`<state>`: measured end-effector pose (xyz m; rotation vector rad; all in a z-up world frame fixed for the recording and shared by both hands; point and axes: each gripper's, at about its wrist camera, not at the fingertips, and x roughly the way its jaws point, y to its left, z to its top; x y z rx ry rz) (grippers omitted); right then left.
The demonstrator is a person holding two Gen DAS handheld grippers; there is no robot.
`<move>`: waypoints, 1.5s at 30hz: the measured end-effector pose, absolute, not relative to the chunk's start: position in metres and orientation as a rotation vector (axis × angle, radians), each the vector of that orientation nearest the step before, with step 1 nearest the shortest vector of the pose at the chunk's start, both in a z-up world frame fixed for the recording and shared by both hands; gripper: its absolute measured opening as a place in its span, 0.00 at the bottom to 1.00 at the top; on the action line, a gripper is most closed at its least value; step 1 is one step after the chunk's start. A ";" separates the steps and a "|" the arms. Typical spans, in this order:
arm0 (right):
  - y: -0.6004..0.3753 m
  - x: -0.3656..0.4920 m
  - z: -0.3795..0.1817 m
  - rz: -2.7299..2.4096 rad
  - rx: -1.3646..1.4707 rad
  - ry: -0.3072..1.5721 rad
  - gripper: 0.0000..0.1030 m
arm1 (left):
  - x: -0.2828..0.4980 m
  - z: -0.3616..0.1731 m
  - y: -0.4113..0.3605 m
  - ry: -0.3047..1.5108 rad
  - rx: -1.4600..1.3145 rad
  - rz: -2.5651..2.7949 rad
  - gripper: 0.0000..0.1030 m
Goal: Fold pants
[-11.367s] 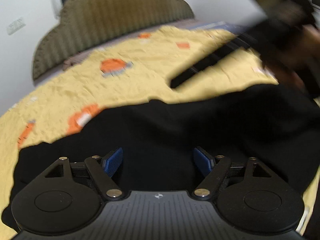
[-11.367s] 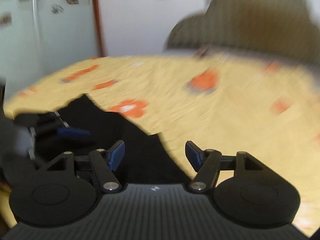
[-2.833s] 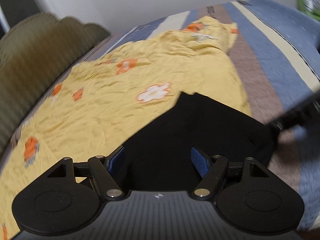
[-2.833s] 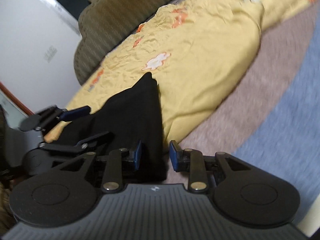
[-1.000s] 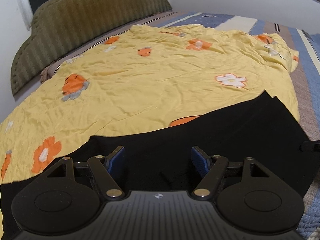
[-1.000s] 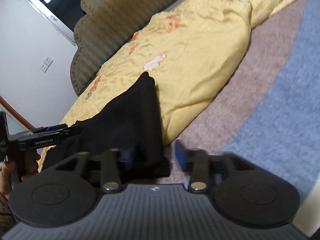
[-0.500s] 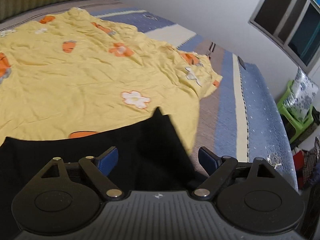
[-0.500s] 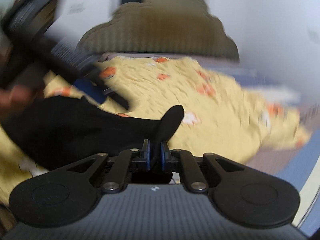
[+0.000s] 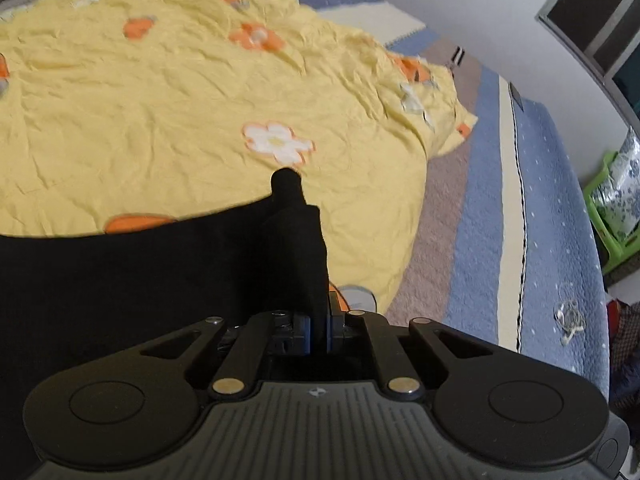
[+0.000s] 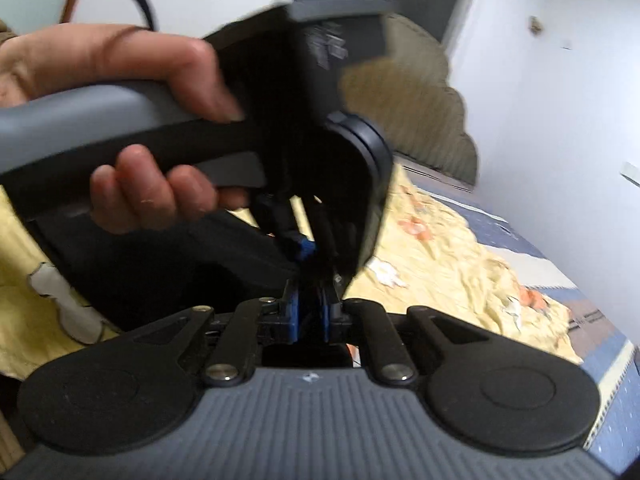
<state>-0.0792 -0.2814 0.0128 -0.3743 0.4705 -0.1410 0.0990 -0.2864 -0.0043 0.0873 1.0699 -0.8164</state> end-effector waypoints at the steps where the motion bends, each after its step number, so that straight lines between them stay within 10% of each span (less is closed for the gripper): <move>1: -0.283 -0.081 0.012 -0.169 -0.363 0.450 0.23 | 0.097 0.001 -0.287 1.049 0.093 -0.821 0.06; 7: -0.296 -0.080 0.023 -0.149 -0.169 0.408 0.32 | 0.083 0.021 -0.294 0.965 0.146 -0.835 0.06; 15: -0.254 -0.140 0.002 0.234 -0.563 0.573 0.02 | 0.095 0.019 -0.282 0.925 0.109 -0.772 0.06; 19: -0.262 -0.145 0.006 0.156 -0.472 0.516 0.04 | 0.093 0.026 -0.277 0.908 0.104 -0.766 0.06; 23: -0.294 -0.136 0.004 -0.114 -0.295 0.433 0.65 | 0.096 0.028 -0.269 0.915 0.078 -0.768 0.06; 27: -0.298 -0.125 -0.006 -0.045 -0.105 0.432 0.67 | 0.100 0.027 -0.268 0.932 0.068 -0.775 0.06; 29: -0.294 -0.130 -0.007 -0.031 0.040 0.379 0.93 | 0.102 0.027 -0.270 0.951 0.067 -0.781 0.06; 32: -0.287 -0.138 -0.006 -0.174 0.251 0.267 1.00 | 0.104 0.028 -0.275 0.999 0.073 -0.807 0.06; 39: -0.254 -0.099 0.001 -0.355 0.134 0.243 0.95 | 0.106 0.033 -0.287 1.019 0.109 -0.839 0.06; 45: -0.272 -0.077 -0.041 -0.305 0.364 0.386 0.24 | 0.108 0.017 -0.288 1.054 0.150 -0.832 0.06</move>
